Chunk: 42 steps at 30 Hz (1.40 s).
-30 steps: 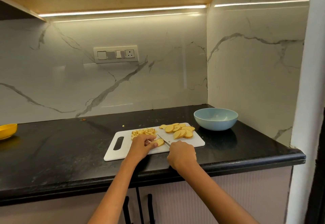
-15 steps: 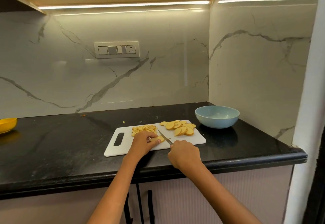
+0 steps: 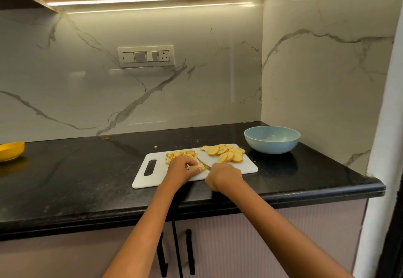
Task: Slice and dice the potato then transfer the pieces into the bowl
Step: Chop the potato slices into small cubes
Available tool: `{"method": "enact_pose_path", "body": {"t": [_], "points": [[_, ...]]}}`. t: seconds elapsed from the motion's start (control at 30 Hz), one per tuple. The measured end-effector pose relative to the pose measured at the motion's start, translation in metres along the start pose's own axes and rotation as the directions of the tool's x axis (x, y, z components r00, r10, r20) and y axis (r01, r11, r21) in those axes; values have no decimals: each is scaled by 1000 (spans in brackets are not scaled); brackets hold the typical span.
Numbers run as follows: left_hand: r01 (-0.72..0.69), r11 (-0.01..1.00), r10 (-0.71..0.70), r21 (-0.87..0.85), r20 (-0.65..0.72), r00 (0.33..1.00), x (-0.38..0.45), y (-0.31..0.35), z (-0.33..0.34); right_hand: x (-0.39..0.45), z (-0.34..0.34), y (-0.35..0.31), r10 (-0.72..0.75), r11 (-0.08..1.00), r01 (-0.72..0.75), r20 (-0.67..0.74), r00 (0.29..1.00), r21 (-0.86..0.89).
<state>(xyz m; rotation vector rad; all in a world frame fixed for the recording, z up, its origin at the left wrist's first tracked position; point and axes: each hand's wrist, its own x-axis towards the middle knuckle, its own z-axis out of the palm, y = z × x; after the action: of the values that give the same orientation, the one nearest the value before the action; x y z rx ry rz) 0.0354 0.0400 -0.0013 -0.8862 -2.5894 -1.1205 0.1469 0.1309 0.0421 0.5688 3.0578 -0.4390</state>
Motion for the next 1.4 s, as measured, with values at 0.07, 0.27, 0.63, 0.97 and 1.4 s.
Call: {"method": "enact_pose_path", "body": {"t": [0.07, 0.27, 0.63, 0.97, 1.4], "points": [[-11, 1000, 11, -11, -11, 1000, -1, 0, 0, -6, 4, 3, -20, 999, 19, -13, 1000, -39], [-29, 1000, 29, -10, -36, 999, -6, 0, 1, -14, 21, 2, -68, 980, 43, -123, 990, -193], [10, 1000, -9, 7, -68, 998, -6, -2, 1, -9, 11, 10, -16, 1000, 17, -121, 992, 7], [40, 999, -42, -28, -60, 997, -2, -5, 4, -8, 13, 5, -17, 1000, 15, -111, 994, -12], [27, 999, -29, -37, -80, 996, -6, 0, 4, -15, 17, 4, -38, 989, 26, -79, 996, -144]]}}
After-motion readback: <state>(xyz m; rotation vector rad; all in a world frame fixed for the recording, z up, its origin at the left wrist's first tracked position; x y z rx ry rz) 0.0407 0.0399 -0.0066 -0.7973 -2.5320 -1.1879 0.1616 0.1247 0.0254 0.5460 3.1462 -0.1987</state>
